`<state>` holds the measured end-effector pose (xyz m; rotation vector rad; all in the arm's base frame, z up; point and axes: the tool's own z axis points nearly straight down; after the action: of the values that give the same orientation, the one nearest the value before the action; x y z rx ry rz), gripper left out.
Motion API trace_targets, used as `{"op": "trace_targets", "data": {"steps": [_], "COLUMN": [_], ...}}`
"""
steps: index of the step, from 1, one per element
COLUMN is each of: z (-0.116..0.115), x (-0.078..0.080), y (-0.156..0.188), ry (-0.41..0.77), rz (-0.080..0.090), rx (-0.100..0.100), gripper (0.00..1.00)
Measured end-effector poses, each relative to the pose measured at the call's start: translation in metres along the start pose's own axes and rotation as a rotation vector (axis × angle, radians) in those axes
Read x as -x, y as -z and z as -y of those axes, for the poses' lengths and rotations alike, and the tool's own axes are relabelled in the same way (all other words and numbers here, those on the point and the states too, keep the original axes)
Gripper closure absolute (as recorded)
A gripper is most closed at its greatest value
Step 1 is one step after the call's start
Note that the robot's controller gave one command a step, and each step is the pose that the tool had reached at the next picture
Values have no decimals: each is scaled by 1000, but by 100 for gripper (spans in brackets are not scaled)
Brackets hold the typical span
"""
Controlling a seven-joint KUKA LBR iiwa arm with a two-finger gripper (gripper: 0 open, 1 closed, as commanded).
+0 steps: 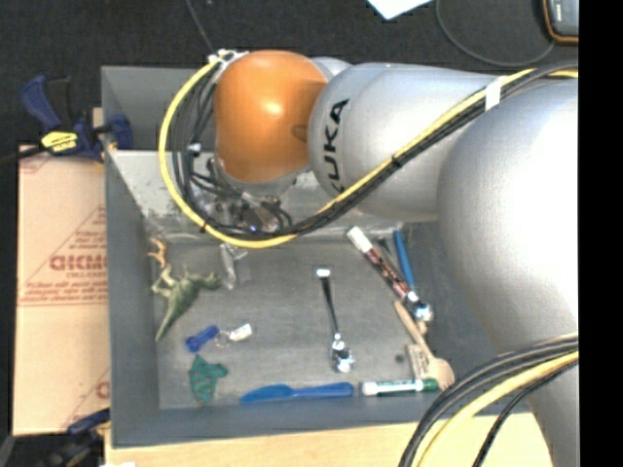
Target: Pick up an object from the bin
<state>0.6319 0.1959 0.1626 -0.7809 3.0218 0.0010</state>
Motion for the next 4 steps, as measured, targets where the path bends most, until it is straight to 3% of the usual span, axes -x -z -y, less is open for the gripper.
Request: {"op": "trace_targets", "data": {"steps": [1, 2, 3, 4], "z": [-8, -8, -43, -43], "x": [-28, -1, -4, -4], "y": [-62, -92, -91, -91], "ry": [-268, 290, 180, 179], "rz": [-18, 6, -13, -13], "rx": [3, -1, 6, 6], "gripper": [0, 0, 100, 100]}}
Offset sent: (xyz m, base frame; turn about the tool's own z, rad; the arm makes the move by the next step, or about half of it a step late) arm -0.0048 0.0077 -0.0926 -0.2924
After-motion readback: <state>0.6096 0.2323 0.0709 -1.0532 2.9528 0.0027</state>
